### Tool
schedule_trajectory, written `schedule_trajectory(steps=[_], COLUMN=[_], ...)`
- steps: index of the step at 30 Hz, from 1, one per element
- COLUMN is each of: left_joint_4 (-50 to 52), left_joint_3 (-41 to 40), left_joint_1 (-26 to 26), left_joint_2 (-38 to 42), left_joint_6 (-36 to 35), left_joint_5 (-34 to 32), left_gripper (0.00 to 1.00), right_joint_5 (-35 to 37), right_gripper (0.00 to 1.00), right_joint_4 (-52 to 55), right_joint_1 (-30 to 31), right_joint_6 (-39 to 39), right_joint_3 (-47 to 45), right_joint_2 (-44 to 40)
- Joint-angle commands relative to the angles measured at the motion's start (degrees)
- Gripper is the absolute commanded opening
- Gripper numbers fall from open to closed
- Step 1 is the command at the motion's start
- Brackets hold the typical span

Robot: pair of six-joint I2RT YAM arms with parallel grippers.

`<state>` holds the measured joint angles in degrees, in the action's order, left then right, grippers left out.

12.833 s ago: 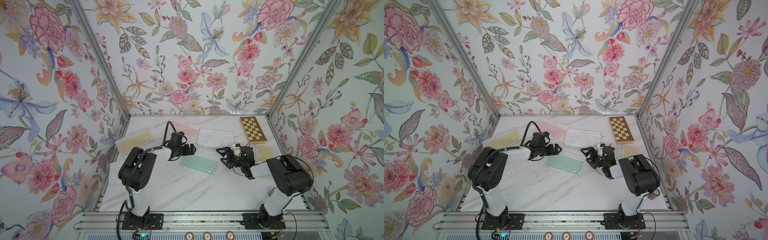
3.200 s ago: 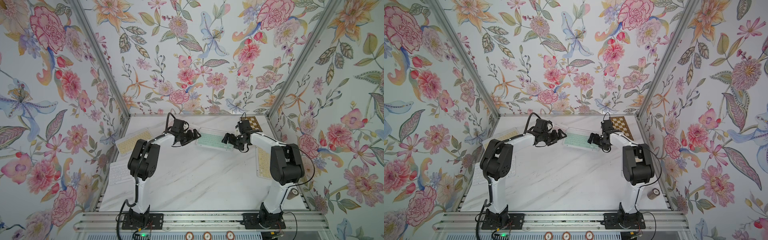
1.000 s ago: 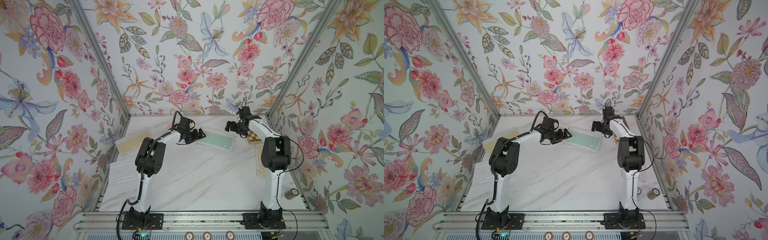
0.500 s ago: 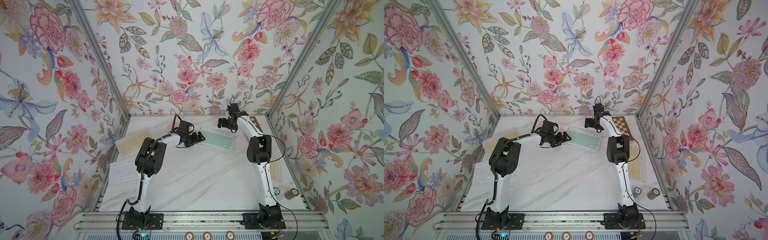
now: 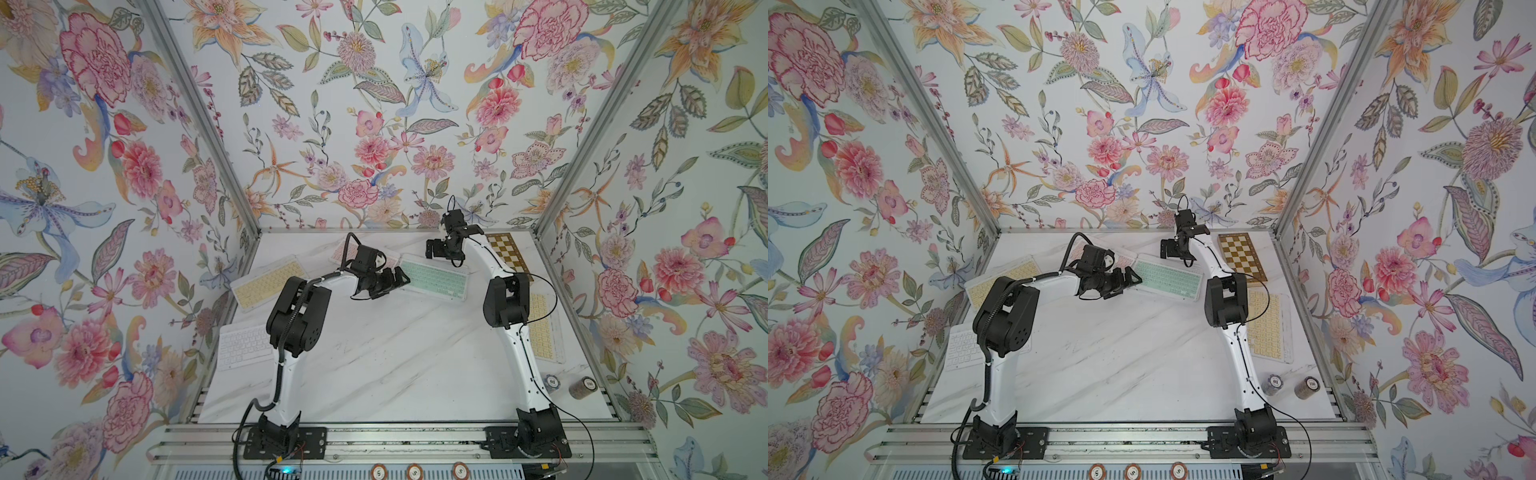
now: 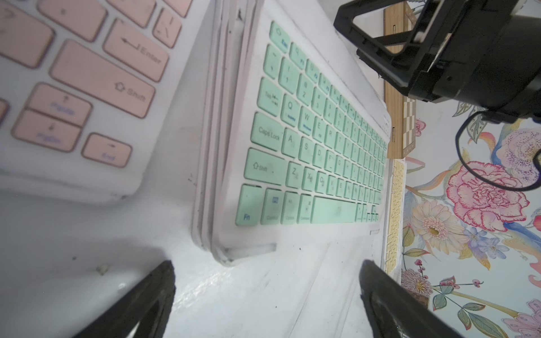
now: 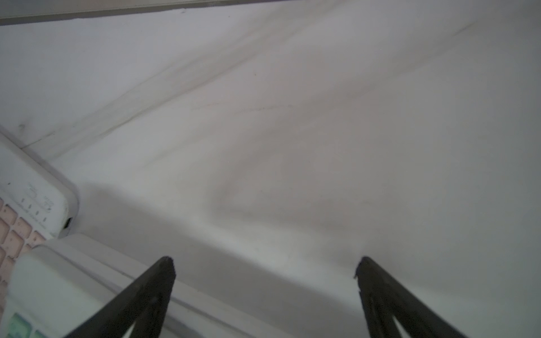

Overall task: Stack the numeric keypads
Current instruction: Adjust the numeric keypad.

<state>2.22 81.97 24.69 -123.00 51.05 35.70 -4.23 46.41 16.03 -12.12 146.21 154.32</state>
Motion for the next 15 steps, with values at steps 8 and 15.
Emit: schedule_trajectory(steps=[8,15], left_joint_4=[0.13,0.00], left_joint_3=[-2.22,-2.77], left_joint_1=[0.57,0.83], left_joint_2=[2.63,3.01], left_joint_6=[1.14,1.25], left_joint_5=[0.68,0.60], left_gripper=[0.99,0.99], right_joint_5=[-1.77,-2.80], right_gripper=[0.99,0.99], right_joint_4=[1.23,1.19], right_joint_1=[0.60,0.74], right_joint_6=[1.76,1.89], right_joint_3=[1.36,0.95], right_joint_2=[1.12,0.67])
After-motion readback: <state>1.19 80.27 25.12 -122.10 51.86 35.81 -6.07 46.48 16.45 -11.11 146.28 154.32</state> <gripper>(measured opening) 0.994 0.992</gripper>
